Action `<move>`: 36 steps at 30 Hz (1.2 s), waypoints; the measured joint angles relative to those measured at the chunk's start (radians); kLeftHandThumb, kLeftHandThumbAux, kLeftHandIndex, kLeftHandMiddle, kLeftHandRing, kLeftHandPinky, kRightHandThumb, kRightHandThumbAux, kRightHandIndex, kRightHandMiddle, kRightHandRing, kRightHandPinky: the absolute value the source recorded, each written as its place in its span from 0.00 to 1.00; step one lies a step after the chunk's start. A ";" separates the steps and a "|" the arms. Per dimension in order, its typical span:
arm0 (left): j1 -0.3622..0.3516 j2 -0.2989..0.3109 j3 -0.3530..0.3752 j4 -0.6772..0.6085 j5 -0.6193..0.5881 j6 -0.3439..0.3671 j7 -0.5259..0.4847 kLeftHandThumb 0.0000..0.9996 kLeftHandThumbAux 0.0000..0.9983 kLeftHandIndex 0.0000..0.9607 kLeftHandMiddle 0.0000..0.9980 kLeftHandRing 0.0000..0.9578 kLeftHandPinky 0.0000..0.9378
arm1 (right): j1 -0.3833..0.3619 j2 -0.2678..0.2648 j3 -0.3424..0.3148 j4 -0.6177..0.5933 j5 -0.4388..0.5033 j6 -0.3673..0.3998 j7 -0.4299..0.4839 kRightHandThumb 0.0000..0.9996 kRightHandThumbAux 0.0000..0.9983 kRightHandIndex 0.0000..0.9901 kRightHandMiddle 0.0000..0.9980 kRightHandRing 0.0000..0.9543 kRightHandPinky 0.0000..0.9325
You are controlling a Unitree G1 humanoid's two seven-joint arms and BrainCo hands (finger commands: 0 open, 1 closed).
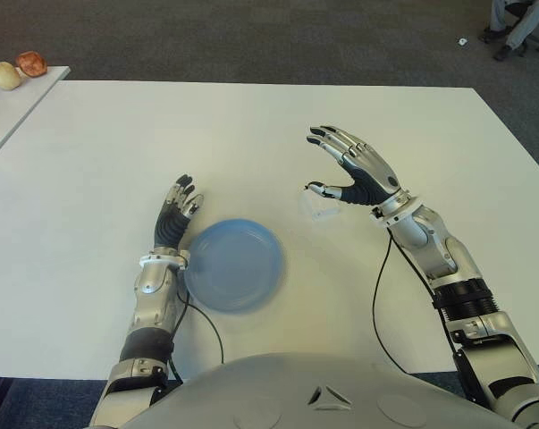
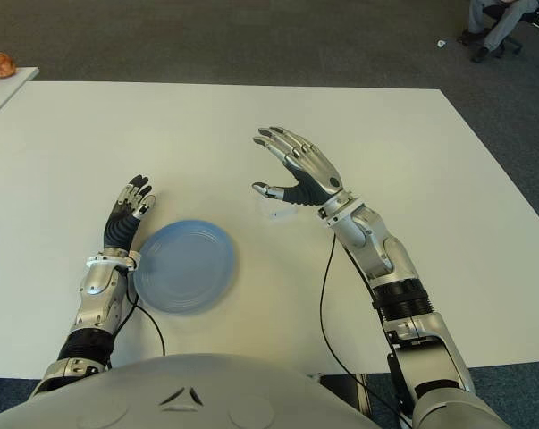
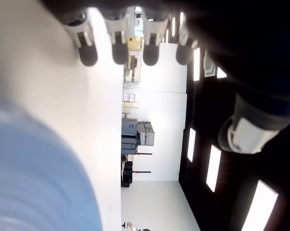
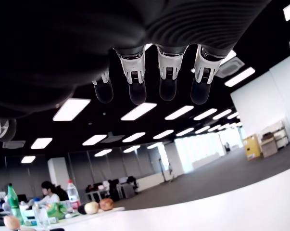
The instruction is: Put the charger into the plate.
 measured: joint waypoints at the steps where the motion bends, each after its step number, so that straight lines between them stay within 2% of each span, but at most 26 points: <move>1: -0.001 0.000 0.000 0.001 0.000 0.000 0.000 0.00 0.54 0.02 0.07 0.04 0.02 | -0.001 0.000 0.003 0.006 -0.010 0.000 -0.009 0.31 0.15 0.00 0.00 0.00 0.00; 11: -0.007 0.000 0.000 0.006 0.000 0.000 0.000 0.00 0.54 0.02 0.07 0.04 0.01 | -0.001 0.012 0.042 0.031 -0.054 0.018 -0.036 0.33 0.11 0.00 0.00 0.00 0.00; 20: -0.007 0.000 0.000 0.007 0.000 0.000 -0.002 0.00 0.54 0.02 0.06 0.04 0.02 | -0.008 0.000 0.102 0.039 -0.067 0.086 0.094 0.35 0.11 0.00 0.00 0.00 0.00; 25: -0.008 0.000 0.000 0.007 0.000 0.000 -0.002 0.00 0.54 0.02 0.07 0.04 0.02 | -0.051 -0.024 0.134 0.110 -0.064 0.073 0.151 0.36 0.11 0.00 0.00 0.00 0.00; 32: -0.007 0.000 0.000 0.006 0.000 0.000 -0.002 0.00 0.54 0.02 0.07 0.04 0.01 | -0.126 -0.050 0.155 0.245 -0.052 0.033 0.190 0.36 0.12 0.00 0.00 0.00 0.00; 36: -0.007 0.000 0.000 0.005 0.000 0.000 -0.002 0.00 0.54 0.02 0.07 0.04 0.01 | -0.144 -0.058 0.165 0.281 -0.050 0.029 0.204 0.35 0.12 0.00 0.00 0.00 0.00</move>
